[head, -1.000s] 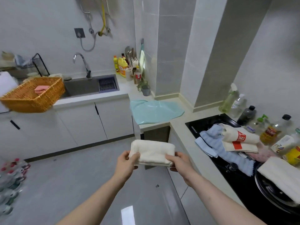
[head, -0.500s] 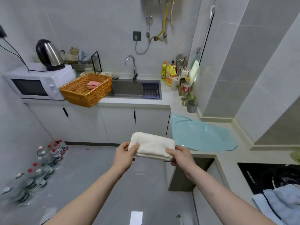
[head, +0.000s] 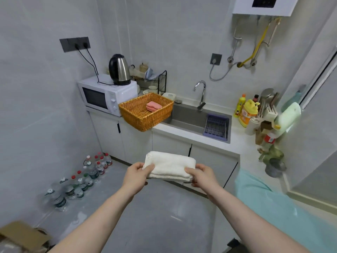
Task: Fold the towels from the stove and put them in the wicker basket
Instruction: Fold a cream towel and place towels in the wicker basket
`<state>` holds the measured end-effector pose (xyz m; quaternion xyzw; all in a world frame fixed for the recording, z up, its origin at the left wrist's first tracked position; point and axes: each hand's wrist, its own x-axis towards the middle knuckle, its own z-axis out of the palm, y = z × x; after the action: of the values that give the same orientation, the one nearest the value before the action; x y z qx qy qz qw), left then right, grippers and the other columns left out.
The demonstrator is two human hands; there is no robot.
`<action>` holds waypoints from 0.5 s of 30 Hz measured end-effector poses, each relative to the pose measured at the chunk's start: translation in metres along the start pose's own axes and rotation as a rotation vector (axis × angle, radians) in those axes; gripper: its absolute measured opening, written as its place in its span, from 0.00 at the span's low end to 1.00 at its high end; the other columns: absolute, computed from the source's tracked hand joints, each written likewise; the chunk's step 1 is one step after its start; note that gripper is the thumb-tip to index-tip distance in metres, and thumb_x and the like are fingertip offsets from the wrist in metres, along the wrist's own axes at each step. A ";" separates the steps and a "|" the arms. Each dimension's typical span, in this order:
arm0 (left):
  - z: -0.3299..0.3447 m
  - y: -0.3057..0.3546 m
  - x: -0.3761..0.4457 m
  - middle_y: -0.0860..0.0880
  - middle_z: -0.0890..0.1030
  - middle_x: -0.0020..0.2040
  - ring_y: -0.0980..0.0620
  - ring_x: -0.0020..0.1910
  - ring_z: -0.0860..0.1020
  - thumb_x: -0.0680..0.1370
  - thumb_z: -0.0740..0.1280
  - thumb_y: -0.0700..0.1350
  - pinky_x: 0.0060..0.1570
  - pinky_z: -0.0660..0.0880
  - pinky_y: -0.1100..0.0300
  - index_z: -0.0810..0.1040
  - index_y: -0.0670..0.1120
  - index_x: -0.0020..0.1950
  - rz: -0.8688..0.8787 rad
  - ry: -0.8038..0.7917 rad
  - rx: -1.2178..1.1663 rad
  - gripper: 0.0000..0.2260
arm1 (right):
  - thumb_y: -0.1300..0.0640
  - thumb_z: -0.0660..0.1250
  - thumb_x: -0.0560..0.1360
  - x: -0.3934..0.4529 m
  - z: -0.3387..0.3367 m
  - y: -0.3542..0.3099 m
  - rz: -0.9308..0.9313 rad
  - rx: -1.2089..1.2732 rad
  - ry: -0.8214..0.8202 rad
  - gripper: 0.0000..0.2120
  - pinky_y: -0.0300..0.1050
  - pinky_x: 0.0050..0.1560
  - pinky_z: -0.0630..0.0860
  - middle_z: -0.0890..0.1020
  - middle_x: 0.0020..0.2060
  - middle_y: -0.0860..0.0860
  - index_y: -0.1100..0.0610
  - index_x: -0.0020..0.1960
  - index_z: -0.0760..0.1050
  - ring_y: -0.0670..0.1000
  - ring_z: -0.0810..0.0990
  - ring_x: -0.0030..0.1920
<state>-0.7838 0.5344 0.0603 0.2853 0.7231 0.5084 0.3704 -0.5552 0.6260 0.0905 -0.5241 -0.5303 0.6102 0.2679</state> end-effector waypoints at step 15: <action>-0.105 0.064 0.216 0.50 0.79 0.33 0.51 0.31 0.75 0.79 0.70 0.58 0.36 0.70 0.57 0.78 0.44 0.43 0.092 0.030 0.103 0.17 | 0.55 0.73 0.76 0.175 0.135 -0.098 -0.086 -0.012 -0.036 0.11 0.49 0.43 0.74 0.86 0.39 0.53 0.60 0.55 0.81 0.47 0.84 0.32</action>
<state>-0.9893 0.6699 0.0894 0.3296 0.7399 0.4912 0.3204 -0.7560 0.7596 0.1043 -0.4914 -0.5609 0.6041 0.2810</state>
